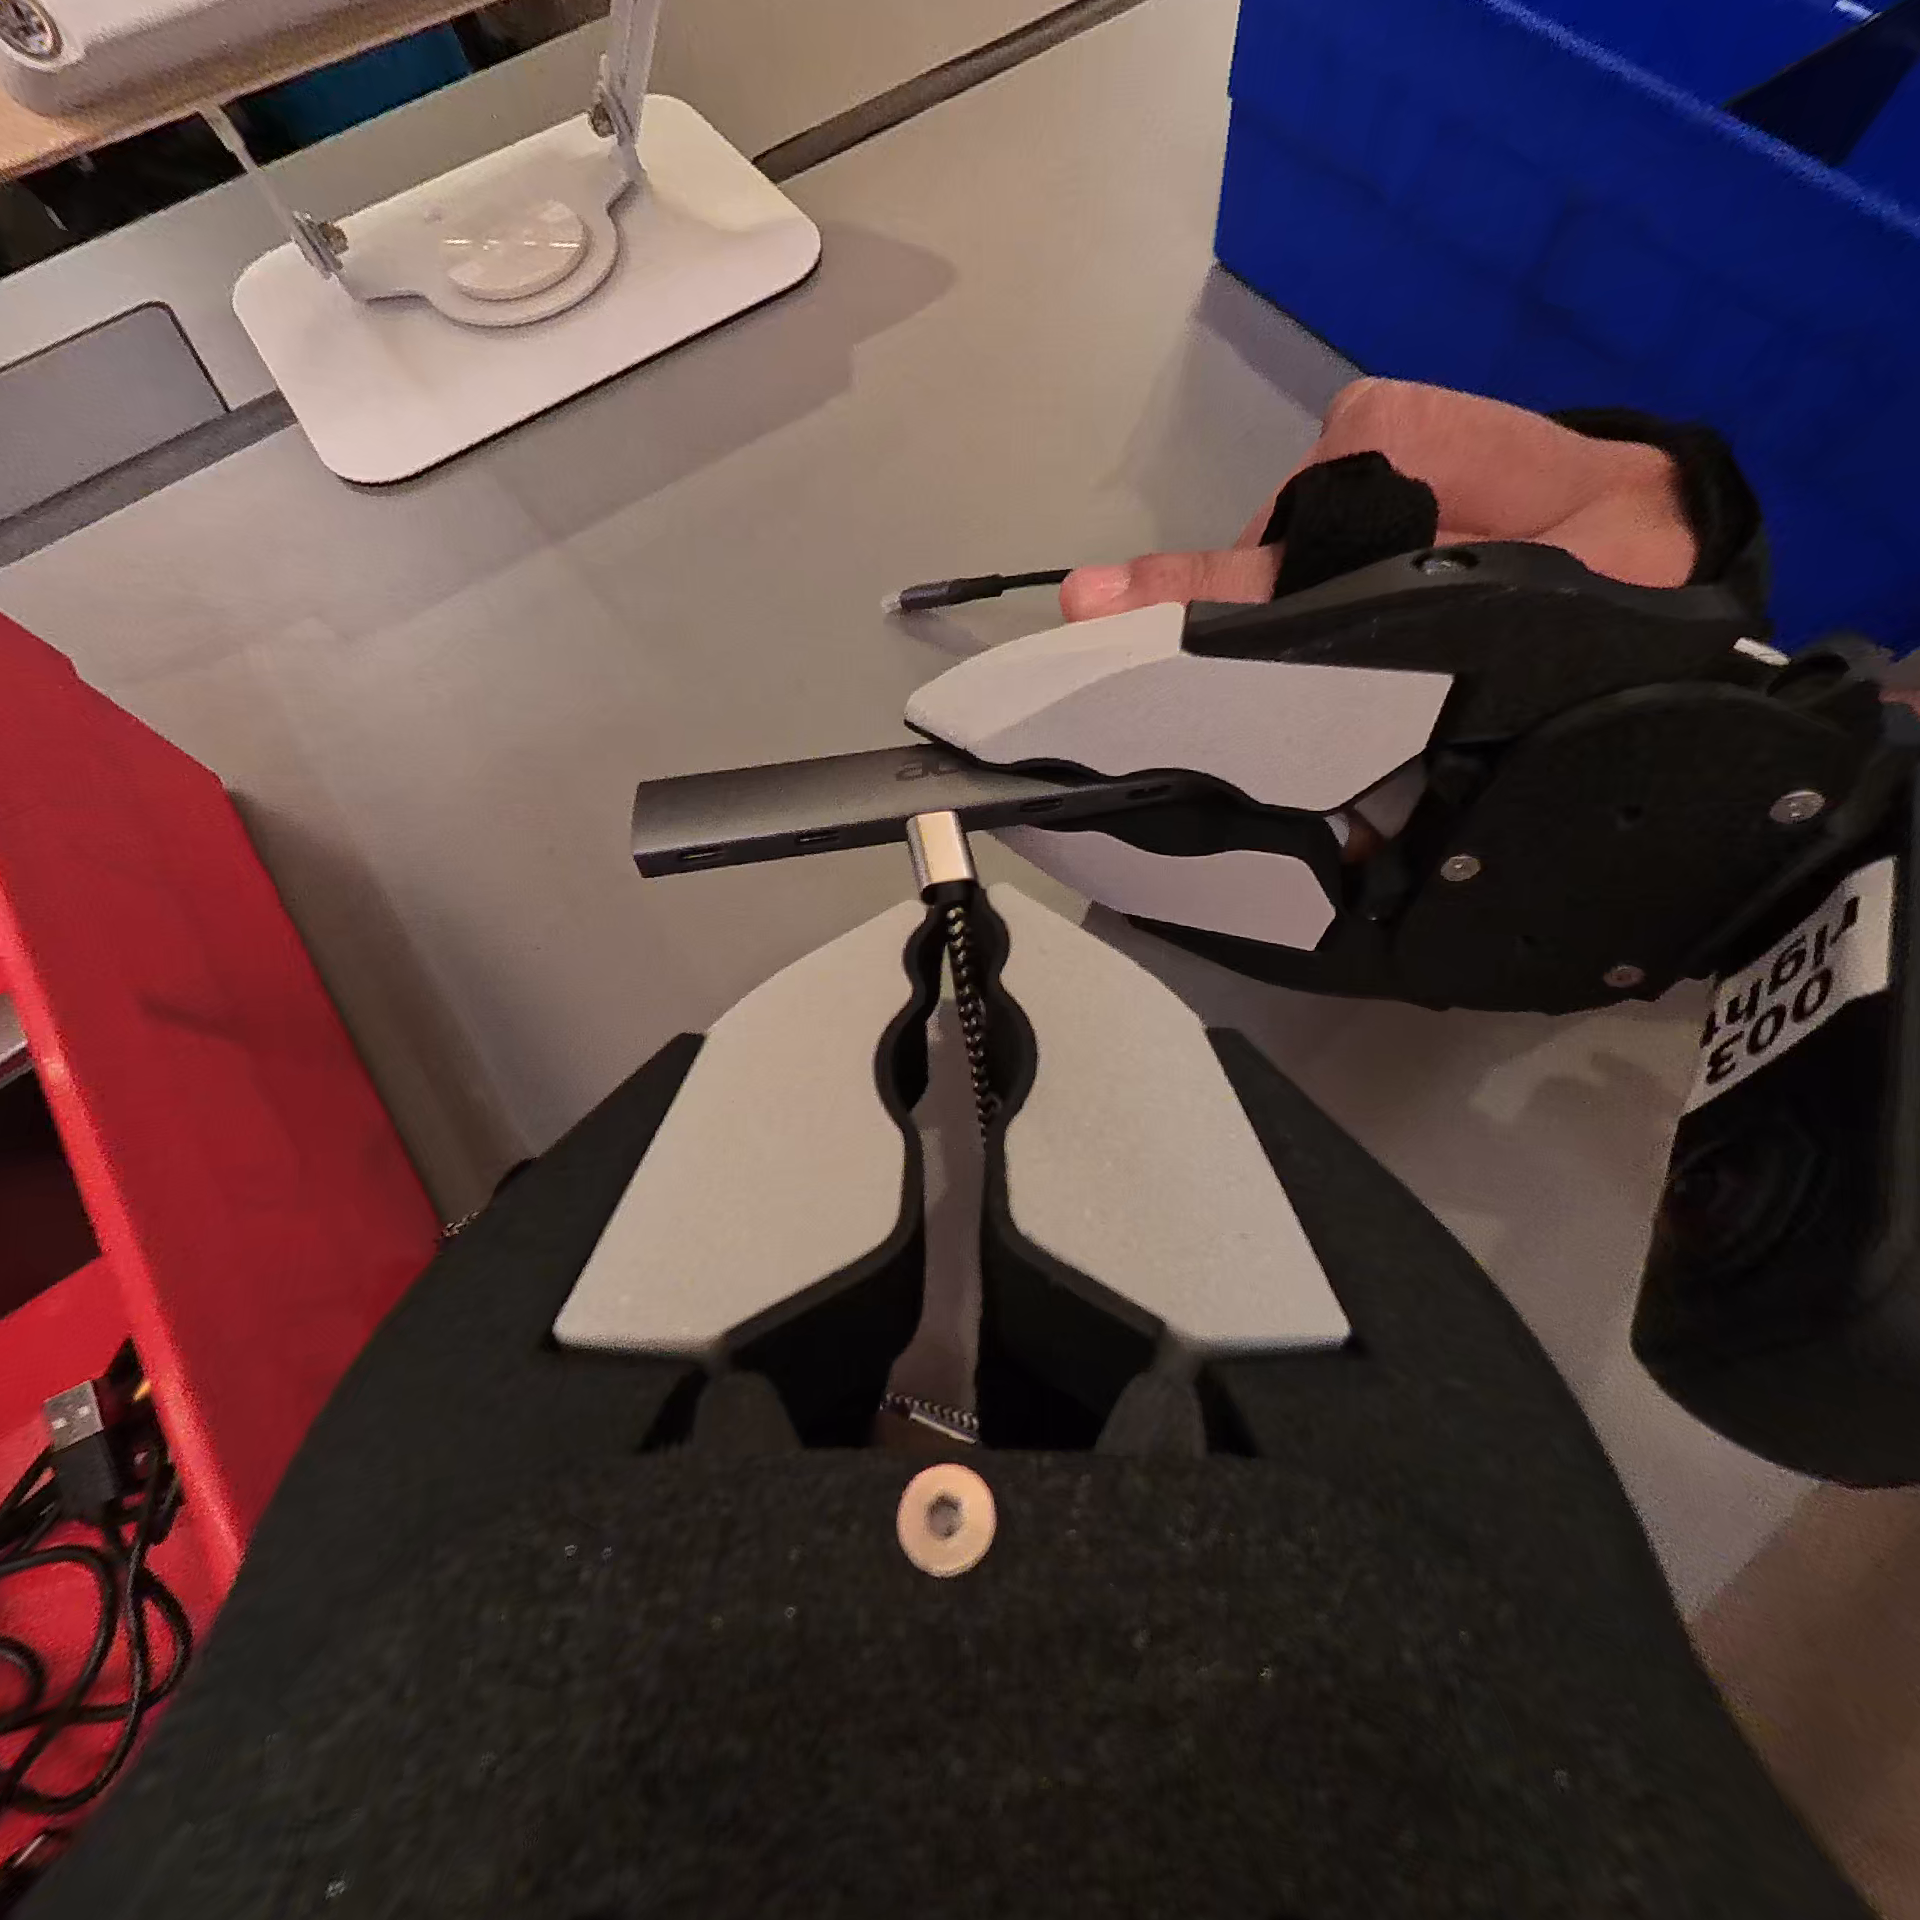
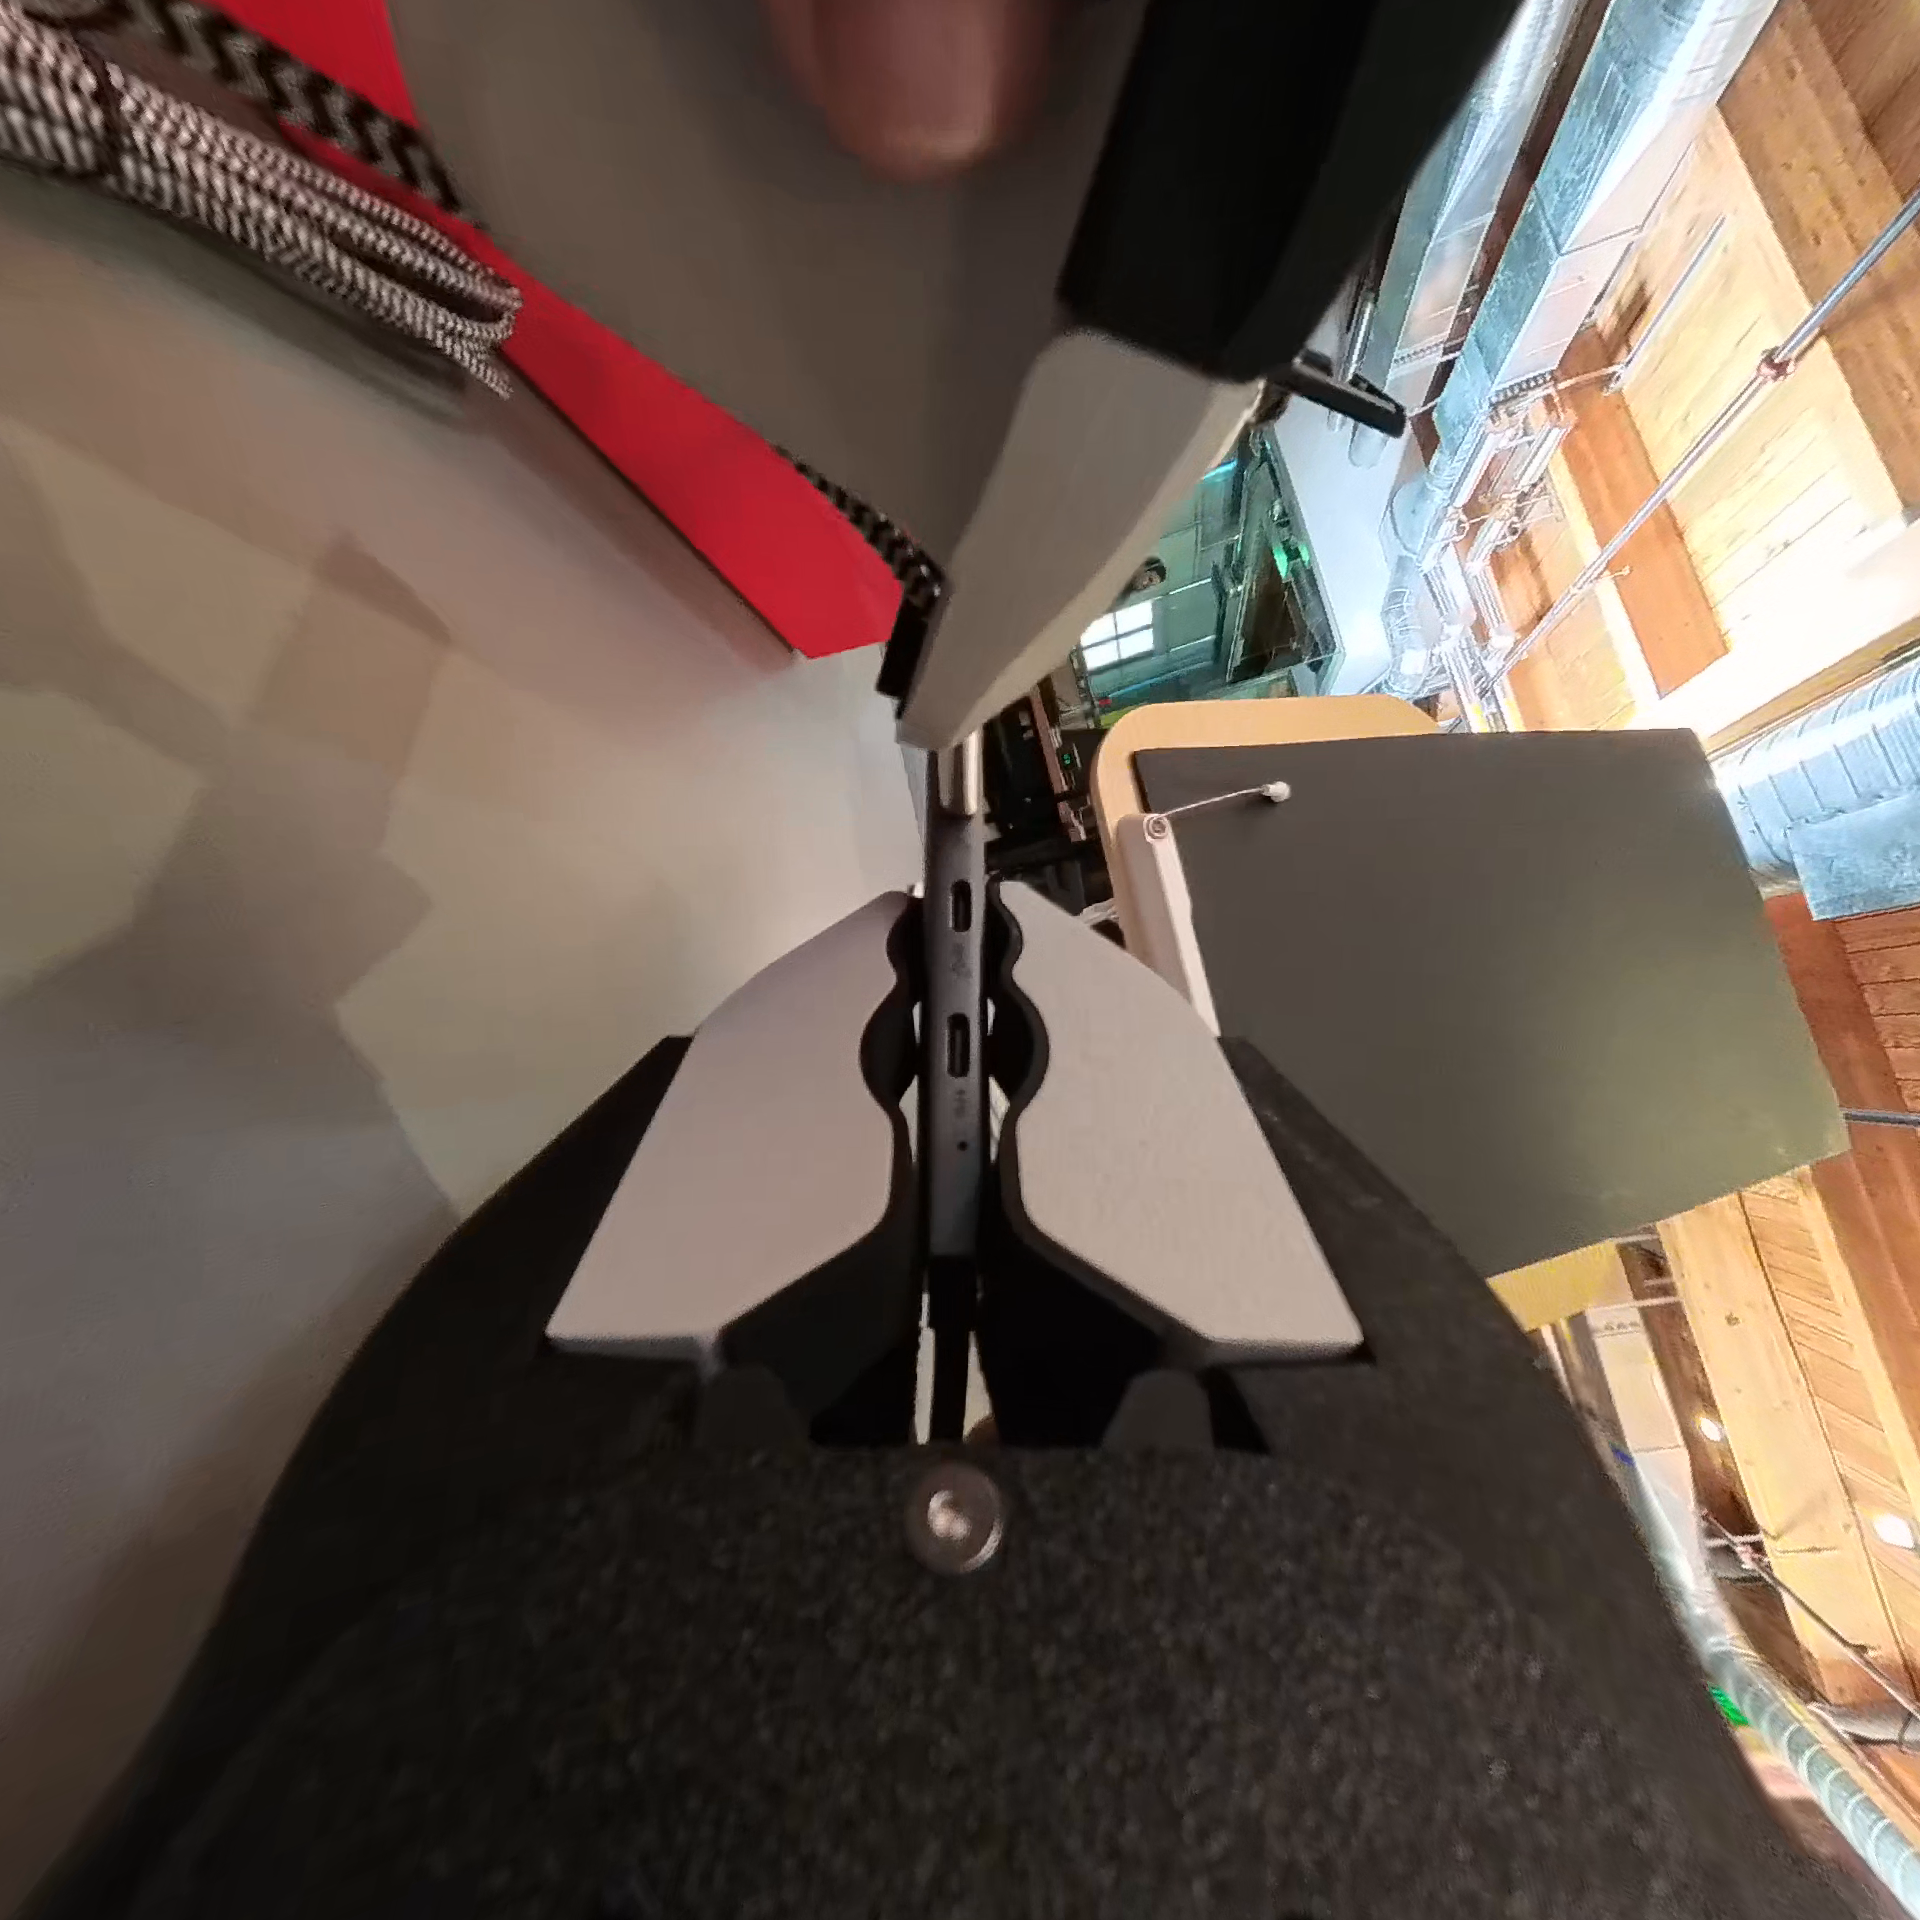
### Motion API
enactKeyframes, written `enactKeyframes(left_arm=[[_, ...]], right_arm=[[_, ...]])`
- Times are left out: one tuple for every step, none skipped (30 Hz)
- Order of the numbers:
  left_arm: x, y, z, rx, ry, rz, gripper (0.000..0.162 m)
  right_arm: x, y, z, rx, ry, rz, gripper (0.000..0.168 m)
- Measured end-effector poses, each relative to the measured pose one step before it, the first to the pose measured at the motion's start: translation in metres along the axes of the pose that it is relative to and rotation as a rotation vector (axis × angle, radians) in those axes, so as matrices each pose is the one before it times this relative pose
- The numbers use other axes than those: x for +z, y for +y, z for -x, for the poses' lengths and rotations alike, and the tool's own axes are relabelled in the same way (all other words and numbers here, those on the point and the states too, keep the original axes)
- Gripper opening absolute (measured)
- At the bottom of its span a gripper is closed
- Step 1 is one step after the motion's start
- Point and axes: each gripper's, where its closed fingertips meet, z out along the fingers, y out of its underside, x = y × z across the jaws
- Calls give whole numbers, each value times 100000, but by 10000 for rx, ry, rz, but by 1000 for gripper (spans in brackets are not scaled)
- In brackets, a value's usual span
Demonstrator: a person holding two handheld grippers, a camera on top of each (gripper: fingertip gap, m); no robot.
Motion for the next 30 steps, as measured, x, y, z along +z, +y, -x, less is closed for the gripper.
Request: enactKeyframes(left_arm=[[186,153,35,-85,50,-6,4],[235,152,-3,-160,106,-7,4],[179,113,-39,-202,136,-24,5],[-48,10,-95,-257,166,-105,5],[-386,19,-187,-272,175,-144,5],[-749,180,-220,-233,151,-182,7],[-1030,387,-261,-237,120,-250,16],[-1233,694,-387,-286,171,-265,20],[-1345,979,-528,-349,230,-267,20],[-1362,1243,-464,-378,175,-244,20],[-1320,1459,-150,-360,2,-194,20],[-1239,1571,130,-275,-92,-129,21],[-1097,1600,364,-205,-158,-32,21],[-922,1402,602,-180,-240,150,20],[-779,875,650,-110,-216,301,20],[-697,73,697,-4,-206,75,20],[-645,-600,845,72,-276,-307,20],[-502,-711,834,131,-230,-379,20],[-277,-321,800,164,-167,-196,20],[-46,186,801,118,-165,69,20],[79,514,681,-28,-109,266,21],[96,462,343,-196,40,272,21],[49,205,-51,-280,225,130,22],[4,7,-280,-279,305,-14,22],[-5,-72,-280,-220,239,-56,22],[24,-5,-187,-88,142,-1,22],[65,55,-77,40,41,55,22],[107,72,-9,104,-14,68,22],[118,49,-44,107,11,63,22],[129,18,-115,52,61,53,22]], right_arm=[[98,141,151,-90,-47,42,9],[111,210,219,58,-167,15,9],[126,192,233,27,-147,-19,9],[41,39,-47,-78,62,-83,10],[-52,-145,-75,35,64,-154,9],[-28,144,87,106,-32,15,9],[-26,263,138,-4,-49,-55,9],[-1,481,-32,-121,37,42,9],[45,535,-111,-64,43,71,9],[81,468,-216,165,57,43,9],[97,388,-221,354,-16,74,9],[55,176,-198,384,-19,-25,9],[29,87,-91,246,-11,-60,9],[-11,27,-56,42,36,-50,9],[-19,-20,-61,4,59,-37,9],[-56,-130,-46,95,31,-87,9],[-56,-203,-33,78,32,-119,9],[-27,-130,10,21,24,-63,9],[-1,-46,60,33,-6,-26,9],[-4,-71,105,61,-37,-71,9],[-17,-60,8,63,-7,-66,9],[-11,59,-42,65,6,8,9],[7,136,-14,93,-26,38,9],[-2,137,-44,97,-20,21,9],[-17,76,-155,93,32,-3,9],[-27,60,-131,116,12,-8,9],[-15,76,-42,122,-30,3,9],[-8,86,-75,77,-1,17,9],[-22,11,-84,65,10,-23,9],[-21,-30,-47,75,-5,-42,9]])
